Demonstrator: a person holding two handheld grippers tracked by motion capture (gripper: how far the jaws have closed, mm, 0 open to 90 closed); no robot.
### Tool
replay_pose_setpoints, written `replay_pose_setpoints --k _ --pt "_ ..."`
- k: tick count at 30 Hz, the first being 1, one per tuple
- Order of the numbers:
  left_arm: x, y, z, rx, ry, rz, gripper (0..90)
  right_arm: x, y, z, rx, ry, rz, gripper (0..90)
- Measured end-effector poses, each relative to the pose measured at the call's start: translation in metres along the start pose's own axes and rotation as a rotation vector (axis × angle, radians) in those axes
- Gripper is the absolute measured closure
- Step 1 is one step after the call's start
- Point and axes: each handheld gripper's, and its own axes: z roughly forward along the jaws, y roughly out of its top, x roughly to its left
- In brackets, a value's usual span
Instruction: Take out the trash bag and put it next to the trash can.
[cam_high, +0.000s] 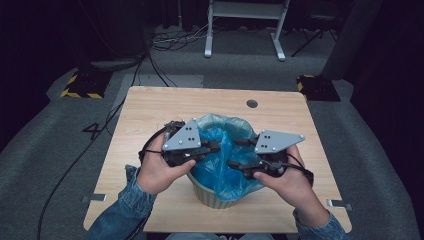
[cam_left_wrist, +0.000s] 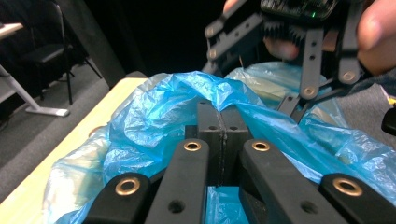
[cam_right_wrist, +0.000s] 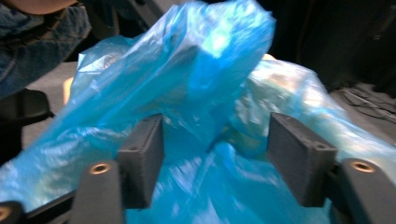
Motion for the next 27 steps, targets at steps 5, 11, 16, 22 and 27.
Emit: replay_pose_setpoints --k 5,11,16,22,27 --pt "0.003 -0.004 0.011 0.043 -0.010 -0.014 90.0 -0.004 -0.005 -0.020 0.059 -0.102 -0.052 23.4" --pt "0.004 -0.007 0.021 0.083 -0.023 -0.017 90.0 -0.018 -0.018 -0.017 0.148 -0.192 -0.007 19.1" --pt "0.004 -0.006 0.016 0.053 -0.023 -0.017 90.0 -0.024 -0.024 -0.004 0.228 -0.179 0.028 66.1" --pt "0.004 -0.003 0.006 0.018 -0.015 -0.018 90.0 -0.026 -0.014 -0.006 0.103 -0.068 0.075 90.0" --pt "0.003 0.000 0.004 0.015 -0.007 -0.012 90.0 -0.022 -0.004 -0.010 -0.060 0.076 0.142 90.0"
